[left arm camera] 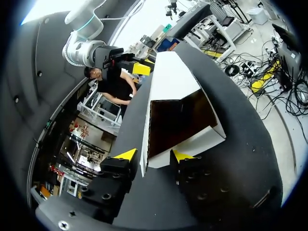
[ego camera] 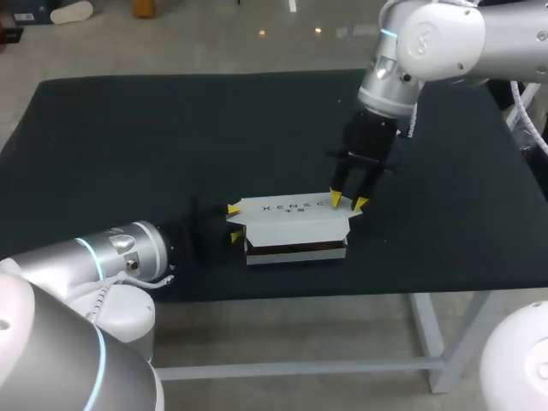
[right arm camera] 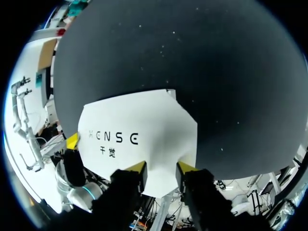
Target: Assemble the packaging by folding the flat box into shape, placing the metal phone stand inside, and closing the box properly
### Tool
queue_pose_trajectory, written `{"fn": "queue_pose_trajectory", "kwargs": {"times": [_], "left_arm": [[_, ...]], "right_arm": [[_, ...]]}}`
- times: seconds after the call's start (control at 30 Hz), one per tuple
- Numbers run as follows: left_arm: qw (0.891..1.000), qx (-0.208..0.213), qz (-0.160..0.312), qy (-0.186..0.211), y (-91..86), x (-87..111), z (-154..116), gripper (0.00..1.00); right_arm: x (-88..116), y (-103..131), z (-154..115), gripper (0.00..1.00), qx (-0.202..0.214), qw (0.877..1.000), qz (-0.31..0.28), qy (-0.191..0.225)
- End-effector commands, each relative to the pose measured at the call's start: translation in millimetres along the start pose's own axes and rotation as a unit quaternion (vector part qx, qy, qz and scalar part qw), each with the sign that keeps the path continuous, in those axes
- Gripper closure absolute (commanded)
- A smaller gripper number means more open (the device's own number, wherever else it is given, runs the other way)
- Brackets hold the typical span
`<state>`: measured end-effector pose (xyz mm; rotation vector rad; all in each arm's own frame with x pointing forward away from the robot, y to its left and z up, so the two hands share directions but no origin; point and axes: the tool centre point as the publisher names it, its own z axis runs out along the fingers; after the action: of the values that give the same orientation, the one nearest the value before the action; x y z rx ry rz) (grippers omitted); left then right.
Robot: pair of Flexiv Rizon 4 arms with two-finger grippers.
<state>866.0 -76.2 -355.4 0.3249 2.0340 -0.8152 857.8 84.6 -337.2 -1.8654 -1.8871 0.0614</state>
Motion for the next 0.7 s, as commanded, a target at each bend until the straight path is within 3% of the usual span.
{"fn": "queue_pose_trajectory", "kwargs": {"times": [0.03,0.23,0.4,0.5,0.57,0.63,0.7], "left_arm": [[1.0,-0.005,-0.007,0.021,2.2,-5.1,-26.2,0.38],[0.997,-0.024,-0.024,0.067,10.4,-25.6,-50.8,0.0],[0.989,-0.073,-0.027,0.13,13.8,-45.9,-61.1,0.0],[0.976,-0.082,-0.036,0.198,15.5,-55.3,-67.4,0.0],[0.959,-0.11,-0.063,0.252,19.1,-62.8,-68.0,0.0],[0.946,-0.166,-0.106,0.259,24.0,-73.5,-63.4,0.0],[0.946,-0.166,-0.106,0.259,24.0,-73.5,-63.4,0.0]], "right_arm": [[-1.5,-1.0,1.3,0.58,-0.002,1.0,-0.002,0.003],[-0.7,-2.2,1.6,0.58,-0.008,1.0,-0.003,0.003],[-0.5,-3.5,2.3,0.58,-0.012,1.0,-0.003,0.003],[-0.8,-4.3,2.5,0.58,-0.013,1.0,-0.003,0.003],[-0.9,-5.0,2.0,0.58,-0.015,1.0,-0.002,0.003],[-0.8,-5.6,1.9,0.58,-0.016,1.0,-0.002,0.002],[-0.7,-5.7,1.9,0.58,-0.017,1.0,-0.002,0.002]]}}
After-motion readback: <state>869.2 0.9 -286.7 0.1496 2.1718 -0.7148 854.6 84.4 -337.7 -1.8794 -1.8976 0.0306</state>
